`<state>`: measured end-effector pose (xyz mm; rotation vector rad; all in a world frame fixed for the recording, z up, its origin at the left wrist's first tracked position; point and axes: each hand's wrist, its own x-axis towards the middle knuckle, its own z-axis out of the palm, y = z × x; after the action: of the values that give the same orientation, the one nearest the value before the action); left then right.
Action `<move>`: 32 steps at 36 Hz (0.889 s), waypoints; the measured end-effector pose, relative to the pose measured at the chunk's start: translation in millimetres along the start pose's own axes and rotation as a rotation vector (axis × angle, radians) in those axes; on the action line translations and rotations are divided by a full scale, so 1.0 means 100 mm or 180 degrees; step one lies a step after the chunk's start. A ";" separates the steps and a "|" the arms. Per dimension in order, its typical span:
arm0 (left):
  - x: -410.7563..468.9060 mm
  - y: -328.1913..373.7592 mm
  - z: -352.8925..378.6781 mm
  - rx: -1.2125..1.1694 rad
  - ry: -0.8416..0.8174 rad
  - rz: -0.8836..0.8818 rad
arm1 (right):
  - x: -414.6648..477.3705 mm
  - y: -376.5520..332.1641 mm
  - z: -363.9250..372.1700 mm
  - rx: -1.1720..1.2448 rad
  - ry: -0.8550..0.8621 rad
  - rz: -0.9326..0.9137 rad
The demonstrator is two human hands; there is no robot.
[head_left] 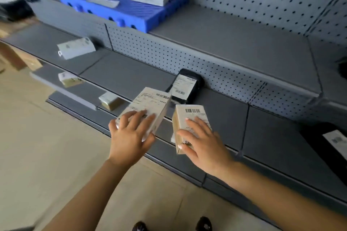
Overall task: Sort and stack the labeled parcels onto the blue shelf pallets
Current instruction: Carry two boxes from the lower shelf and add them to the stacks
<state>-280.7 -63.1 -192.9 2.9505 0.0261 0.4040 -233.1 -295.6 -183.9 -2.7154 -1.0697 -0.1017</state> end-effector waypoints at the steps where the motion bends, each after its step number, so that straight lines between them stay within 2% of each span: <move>1: -0.01 -0.11 -0.11 0.0021 0.0084 -0.0009 | 0.11 -0.11 -0.04 0.0009 0.0023 -0.0046; 8: -0.13 -0.79 -0.95 0.0156 0.1026 -0.0076 | 0.80 -0.86 -0.37 0.0088 0.0373 -0.0355; 12: -0.19 -1.09 -1.39 0.0345 0.1367 -0.0062 | 1.11 -1.20 -0.64 0.0185 0.0666 -0.0572; 24: -0.04 -1.66 -2.19 0.0713 0.2086 -0.0180 | 1.76 -1.65 -1.47 0.0275 0.1472 -0.0932; 32: 0.36 -1.99 -2.41 0.0797 0.2173 -0.0218 | 2.33 -1.69 -1.61 0.0337 0.1715 -0.0980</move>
<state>-309.6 172.9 13.4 2.8653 0.2749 1.4604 -175.3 -57.4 36.8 -2.2085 -1.2526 -0.7524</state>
